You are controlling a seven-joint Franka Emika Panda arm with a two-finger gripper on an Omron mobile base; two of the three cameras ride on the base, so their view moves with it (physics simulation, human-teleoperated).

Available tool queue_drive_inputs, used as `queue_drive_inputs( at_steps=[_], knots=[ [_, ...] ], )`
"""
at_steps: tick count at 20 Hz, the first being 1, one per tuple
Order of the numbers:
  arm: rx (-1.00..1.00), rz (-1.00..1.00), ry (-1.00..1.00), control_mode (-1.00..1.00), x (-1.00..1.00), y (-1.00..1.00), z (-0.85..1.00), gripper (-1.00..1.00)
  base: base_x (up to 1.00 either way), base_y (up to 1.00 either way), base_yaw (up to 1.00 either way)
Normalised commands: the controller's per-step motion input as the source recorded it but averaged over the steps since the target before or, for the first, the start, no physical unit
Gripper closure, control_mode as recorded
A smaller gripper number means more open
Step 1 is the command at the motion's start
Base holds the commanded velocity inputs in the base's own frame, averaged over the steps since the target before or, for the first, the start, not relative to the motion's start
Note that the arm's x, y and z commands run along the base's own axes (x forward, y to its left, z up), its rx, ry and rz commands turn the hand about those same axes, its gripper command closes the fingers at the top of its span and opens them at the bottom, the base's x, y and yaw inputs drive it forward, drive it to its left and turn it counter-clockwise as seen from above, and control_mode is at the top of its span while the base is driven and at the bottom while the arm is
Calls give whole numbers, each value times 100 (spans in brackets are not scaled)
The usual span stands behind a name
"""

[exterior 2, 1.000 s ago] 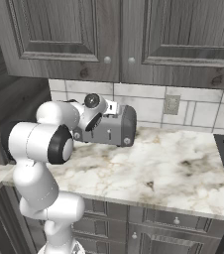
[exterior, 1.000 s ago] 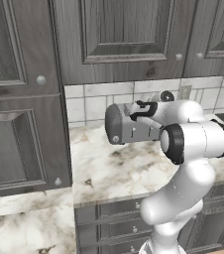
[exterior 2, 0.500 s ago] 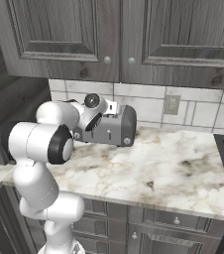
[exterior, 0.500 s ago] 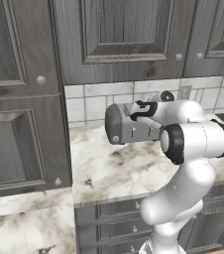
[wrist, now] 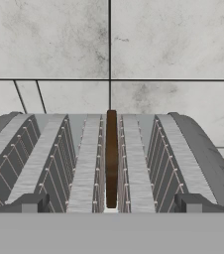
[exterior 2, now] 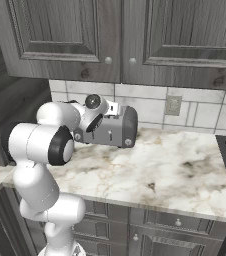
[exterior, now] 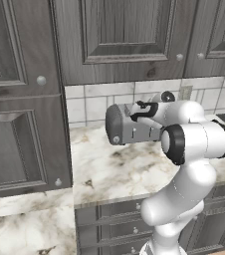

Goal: Start the toaster. Once the lever pops up, take the bread to the plate on the dining counter.

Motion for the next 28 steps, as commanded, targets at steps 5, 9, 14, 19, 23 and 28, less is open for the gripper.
queue_drive_inputs(
  at_steps=[5, 9, 14, 19, 23, 28],
  knots=[
    [0, 0, 0, -100, 0, 0, 0, -100, 0, 0, 0],
    [0, 0, 0, -100, 0, 0, 0, -100, 0, 0, 0],
    [0, 0, 0, -100, 0, 0, 0, -100, 0, 0, 0],
    [0, 0, 0, -100, 0, 0, 0, -100, 0, 0, 0],
    [0, 0, 0, -100, 0, 0, 0, -100, 0, 0, 0],
    [0, 0, 0, -100, 0, 0, 0, -100, 0, 0, 0]
  ],
)
